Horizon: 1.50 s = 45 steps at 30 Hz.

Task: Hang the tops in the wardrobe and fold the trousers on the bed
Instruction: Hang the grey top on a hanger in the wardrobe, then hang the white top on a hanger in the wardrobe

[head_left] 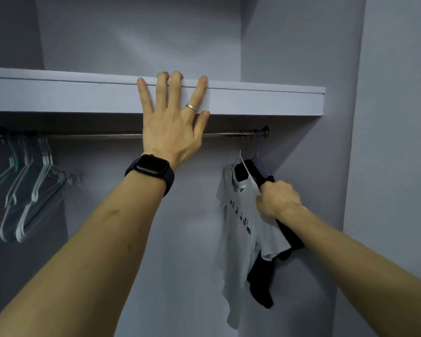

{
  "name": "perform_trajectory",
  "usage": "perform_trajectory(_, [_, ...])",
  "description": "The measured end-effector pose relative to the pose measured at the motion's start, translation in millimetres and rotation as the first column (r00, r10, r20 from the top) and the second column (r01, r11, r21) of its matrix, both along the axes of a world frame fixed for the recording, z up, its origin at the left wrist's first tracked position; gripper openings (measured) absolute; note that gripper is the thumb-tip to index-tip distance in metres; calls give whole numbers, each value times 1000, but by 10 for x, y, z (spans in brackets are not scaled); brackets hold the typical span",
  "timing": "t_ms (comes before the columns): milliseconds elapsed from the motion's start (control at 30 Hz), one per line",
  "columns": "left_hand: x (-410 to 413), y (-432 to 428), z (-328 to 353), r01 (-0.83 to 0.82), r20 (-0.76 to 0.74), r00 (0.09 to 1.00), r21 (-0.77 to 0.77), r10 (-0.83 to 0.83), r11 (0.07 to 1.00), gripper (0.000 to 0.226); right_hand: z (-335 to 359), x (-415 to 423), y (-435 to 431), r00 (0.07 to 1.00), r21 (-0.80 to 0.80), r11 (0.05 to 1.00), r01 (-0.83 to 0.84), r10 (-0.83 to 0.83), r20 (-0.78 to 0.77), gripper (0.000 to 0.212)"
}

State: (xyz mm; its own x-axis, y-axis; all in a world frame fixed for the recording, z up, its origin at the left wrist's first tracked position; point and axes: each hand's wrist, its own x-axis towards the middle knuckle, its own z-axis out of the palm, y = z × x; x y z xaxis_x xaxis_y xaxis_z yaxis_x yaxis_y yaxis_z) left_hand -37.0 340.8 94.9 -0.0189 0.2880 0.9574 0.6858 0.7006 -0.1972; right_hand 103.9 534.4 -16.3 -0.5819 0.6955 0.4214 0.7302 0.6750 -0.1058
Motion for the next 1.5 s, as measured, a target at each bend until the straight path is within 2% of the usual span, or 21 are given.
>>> perform_trajectory(100, [-29, 9, -70, 37, -57, 998, 59, -33, 998, 60, -120, 23, 6, 998, 30, 999, -18, 20, -53, 33])
perform_trajectory(200, [-46, 87, -53, 75, -44, 997, 130, -70, 989, 59, -184, 50, -95, 976, -23, 988, -151, 145, -163, 39])
perform_trajectory(300, [16, 111, -77, 121, 24, 992, 171, -127, 978, 57, -266, 194, -311, 909, -96, 951, -295, 248, -334, 34])
perform_trajectory(367, [101, 72, -27, 147, 98, 982, 152, -163, 977, 57, -245, 373, -483, 863, -207, 908, -365, 247, -441, 29])
perform_trajectory(467, [258, -48, 67, 176, 242, 951, 83, -191, 981, 64, -221, 718, -850, 860, -393, 822, -412, 209, -465, 27])
perform_trajectory(567, [513, -207, -13, 234, 416, 881, 35, -227, 972, 72, -294, 1144, -1216, 891, -519, 759, -393, 175, -420, 27])
perform_trajectory(633, [793, -360, -334, 312, 523, 816, -36, -248, 949, 67, -377, 1463, -1459, 915, -565, 744, -356, 155, -372, 29])
perform_trajectory(700, [1121, -522, -810, 414, 665, 709, -125, -233, 902, 61, -469, 1753, -1650, 932, -596, 740, -312, 119, -341, 29])
perform_trajectory(767, [1443, -666, -1268, 504, 809, 564, -175, -168, 846, 59, -528, 1992, -1822, 937, -603, 752, -266, 56, -344, 27])
perform_trajectory(833, [1761, -770, -1695, 604, 895, 438, -225, -83, 764, 58, -667, 2256, -2003, 941, -616, 762, -201, -25, -339, 26])
perform_trajectory(900, [2016, -822, -2011, 718, 942, 333, -220, -48, 661, 56, -782, 2511, -2221, 964, -638, 763, -107, -77, -255, 28])
perform_trajectory(1000, [2407, -858, -2284, 883, 978, 208, -189, 3, 430, 52, -984, 2965, -2618, 950, -650, 757, 65, -247, -192, 27])
perform_trajectory(1100, [2763, -899, -2432, 974, 987, 159, -154, -15, 169, 49, -1092, 3339, -3111, 859, -672, 694, 258, -483, -169, 24])
perform_trajectory(1200, [3195, -961, -2515, 975, 981, 191, -192, -19, -115, 51, -1179, 3701, -3651, 674, -712, 536, 453, -729, -120, 23])
perform_trajectory(1267, [3565, -1037, -2516, 949, 987, 157, -156, -16, -272, 52, -1204, 3973, -4044, 520, -743, 400, 536, -850, -83, 24])
perform_trajectory(1333, [4018, -1155, -2484, 891, 986, 161, -164, -43, -423, 52, -1215, 4259, -4481, 348, -748, 281, 601, -935, -71, 24])
perform_trajectory(1433, [4616, -1309, -2458, 779, 979, 177, -199, -97, -595, 54, -1253, 4593, -5018, 118, -765, 122, 632, -991, -61, 26])
perform_trajectory(1500, [5002, -1401, -2462, 706, 977, 187, -209, -107, -677, 54, -1293, 4809, -5291, -14, -786, 31, 618, -999, -50, 27])
